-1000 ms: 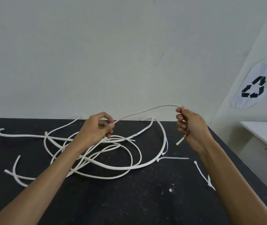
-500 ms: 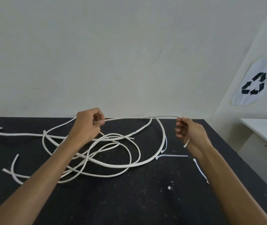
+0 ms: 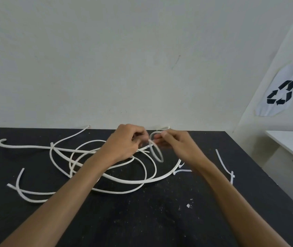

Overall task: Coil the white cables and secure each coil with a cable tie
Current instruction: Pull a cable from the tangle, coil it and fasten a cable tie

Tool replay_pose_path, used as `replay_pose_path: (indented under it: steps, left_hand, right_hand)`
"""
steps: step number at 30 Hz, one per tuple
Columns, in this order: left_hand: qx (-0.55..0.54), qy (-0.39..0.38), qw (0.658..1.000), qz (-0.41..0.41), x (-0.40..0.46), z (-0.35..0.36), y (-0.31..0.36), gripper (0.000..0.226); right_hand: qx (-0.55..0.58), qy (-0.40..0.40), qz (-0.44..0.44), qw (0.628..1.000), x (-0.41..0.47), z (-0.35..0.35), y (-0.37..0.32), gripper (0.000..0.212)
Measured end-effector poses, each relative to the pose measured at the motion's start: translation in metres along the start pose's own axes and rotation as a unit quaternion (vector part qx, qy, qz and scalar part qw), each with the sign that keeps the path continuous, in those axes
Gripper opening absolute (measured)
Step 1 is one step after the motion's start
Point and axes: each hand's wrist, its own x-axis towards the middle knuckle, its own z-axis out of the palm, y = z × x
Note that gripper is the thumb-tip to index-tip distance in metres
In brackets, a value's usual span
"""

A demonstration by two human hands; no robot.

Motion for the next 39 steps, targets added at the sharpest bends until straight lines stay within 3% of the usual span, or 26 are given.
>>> replay_pose_path:
  steps: [3, 6, 9, 14, 20, 27, 30, 35, 39]
  left_hand:
    - [-0.031, 0.072, 0.996, 0.031, 0.006, -0.003, 0.014, 0.014]
    - [0.004, 0.114, 0.993, 0.017, 0.005, -0.007, 0.013, 0.033]
    - [0.001, 0.119, 0.993, -0.004, 0.002, -0.012, 0.008, 0.044]
    - [-0.087, 0.061, 0.993, -0.054, -0.012, -0.024, -0.017, 0.015]
    - [-0.062, 0.119, 0.990, -0.039, -0.009, -0.014, -0.006, 0.019]
    - [-0.110, 0.105, 0.987, -0.058, -0.016, -0.029, -0.015, 0.008]
    - [-0.087, 0.125, 0.984, -0.093, -0.023, -0.045, -0.035, 0.016]
    - [-0.013, 0.154, 0.982, -0.109, -0.024, -0.053, -0.046, 0.015]
    - [0.048, 0.102, 0.989, -0.100, -0.020, -0.043, -0.038, 0.017]
  right_hand:
    - [0.123, -0.079, 0.048, 0.988, -0.008, 0.015, -0.005, 0.044]
    - [0.227, -0.094, 0.093, 0.965, -0.011, 0.018, -0.007, 0.051]
    - [0.244, -0.079, 0.101, 0.961, -0.010, 0.014, -0.003, 0.049]
    - [0.286, -0.019, 0.110, 0.952, -0.009, -0.005, 0.001, 0.042]
    - [0.321, -0.074, 0.138, 0.934, -0.011, 0.008, -0.002, 0.051]
    - [0.447, 0.043, 0.079, 0.890, -0.002, -0.015, -0.008, 0.051]
    - [0.446, 0.083, 0.071, 0.888, -0.005, -0.037, -0.006, 0.047]
    - [0.340, 0.108, 0.086, 0.930, -0.008, -0.051, -0.001, 0.034]
    - [0.302, 0.142, 0.077, 0.940, -0.005, -0.046, -0.002, 0.034]
